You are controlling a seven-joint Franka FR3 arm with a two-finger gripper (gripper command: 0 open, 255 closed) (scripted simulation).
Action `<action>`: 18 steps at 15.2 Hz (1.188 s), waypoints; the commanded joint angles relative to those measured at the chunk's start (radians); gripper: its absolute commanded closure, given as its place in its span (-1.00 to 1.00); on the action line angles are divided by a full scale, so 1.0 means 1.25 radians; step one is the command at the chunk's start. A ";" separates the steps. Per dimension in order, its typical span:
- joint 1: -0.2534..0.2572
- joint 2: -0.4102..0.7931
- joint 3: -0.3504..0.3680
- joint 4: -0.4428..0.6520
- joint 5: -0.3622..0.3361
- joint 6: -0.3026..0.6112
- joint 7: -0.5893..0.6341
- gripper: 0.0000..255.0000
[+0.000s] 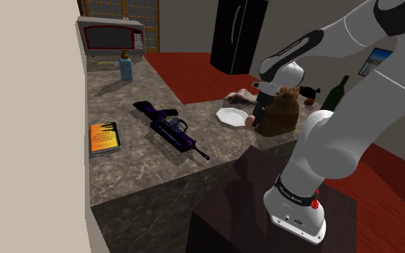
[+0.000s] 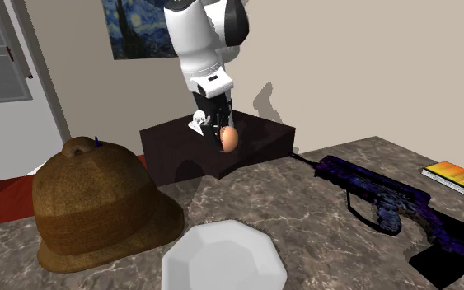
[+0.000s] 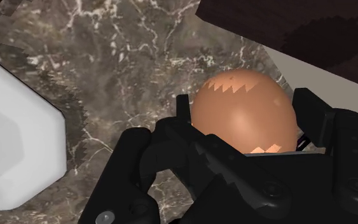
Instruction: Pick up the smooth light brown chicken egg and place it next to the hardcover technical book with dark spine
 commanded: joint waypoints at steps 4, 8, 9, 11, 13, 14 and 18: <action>-0.053 -0.063 0.060 0.016 -0.048 -0.066 0.051 1.00; -0.048 -0.081 0.105 0.004 -0.044 -0.066 0.101 1.00; -0.039 -0.082 0.120 -0.004 -0.036 -0.058 0.120 1.00; -0.016 -0.082 0.148 -0.016 -0.018 -0.041 0.158 1.00; 0.010 -0.076 0.174 -0.023 0.003 -0.024 0.192 1.00; 0.025 -0.071 0.187 -0.025 0.015 -0.015 0.209 1.00; 0.090 -0.043 0.230 -0.023 0.071 0.019 0.268 1.00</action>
